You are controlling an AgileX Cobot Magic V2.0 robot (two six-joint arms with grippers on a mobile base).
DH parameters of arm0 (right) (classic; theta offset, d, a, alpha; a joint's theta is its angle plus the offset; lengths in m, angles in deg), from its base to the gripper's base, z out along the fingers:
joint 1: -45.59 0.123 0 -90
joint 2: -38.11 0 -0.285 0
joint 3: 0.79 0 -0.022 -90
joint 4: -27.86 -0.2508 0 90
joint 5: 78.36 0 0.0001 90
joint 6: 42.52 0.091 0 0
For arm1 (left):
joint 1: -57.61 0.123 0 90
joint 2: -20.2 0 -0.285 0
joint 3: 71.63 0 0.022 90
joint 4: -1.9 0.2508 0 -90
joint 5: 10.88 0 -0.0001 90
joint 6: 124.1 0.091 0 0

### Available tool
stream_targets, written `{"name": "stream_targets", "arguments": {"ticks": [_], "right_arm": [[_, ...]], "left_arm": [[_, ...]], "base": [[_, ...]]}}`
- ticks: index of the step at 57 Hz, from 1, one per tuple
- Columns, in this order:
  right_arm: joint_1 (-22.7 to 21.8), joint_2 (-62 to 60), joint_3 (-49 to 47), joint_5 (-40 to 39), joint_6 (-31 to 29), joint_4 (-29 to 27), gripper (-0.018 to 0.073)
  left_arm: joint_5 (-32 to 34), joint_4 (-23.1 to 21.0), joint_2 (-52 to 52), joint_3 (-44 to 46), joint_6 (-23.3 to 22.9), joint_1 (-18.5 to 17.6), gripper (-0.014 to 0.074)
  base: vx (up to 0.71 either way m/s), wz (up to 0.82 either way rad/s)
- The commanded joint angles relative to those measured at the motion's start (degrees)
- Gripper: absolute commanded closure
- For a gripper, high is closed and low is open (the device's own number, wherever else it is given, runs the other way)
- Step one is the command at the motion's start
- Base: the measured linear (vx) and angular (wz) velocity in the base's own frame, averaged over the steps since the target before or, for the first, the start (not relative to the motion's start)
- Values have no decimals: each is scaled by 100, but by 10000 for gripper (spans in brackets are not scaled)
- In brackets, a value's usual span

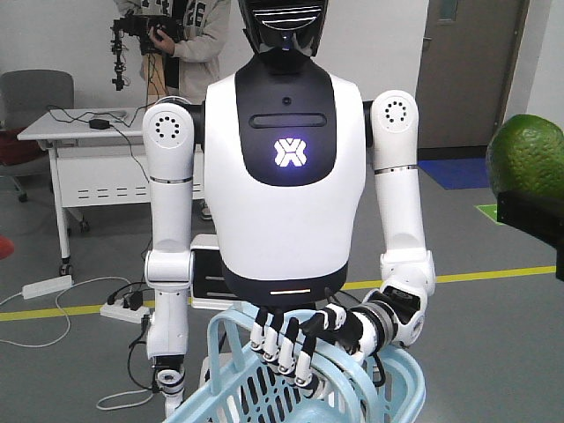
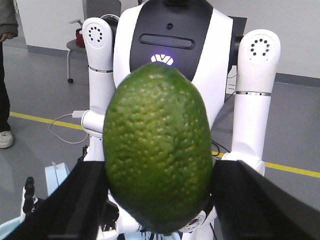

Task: Pick snacks and fruit into basket
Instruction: 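Move the right gripper with the lime over the light-blue basket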

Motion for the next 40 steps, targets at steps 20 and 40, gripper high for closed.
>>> {"name": "stream_targets", "arguments": {"ticks": [20,40], "right_arm": [[-7,-18,-170,-500,-32,-49,566],[-7,-18,-170,-500,-32,-49,566]], "left_arm": [[499,-22,42,149,-46,-32,603],[499,-22,42,149,-46,-32,603]], "base": [[0,0],[0,0]]}}
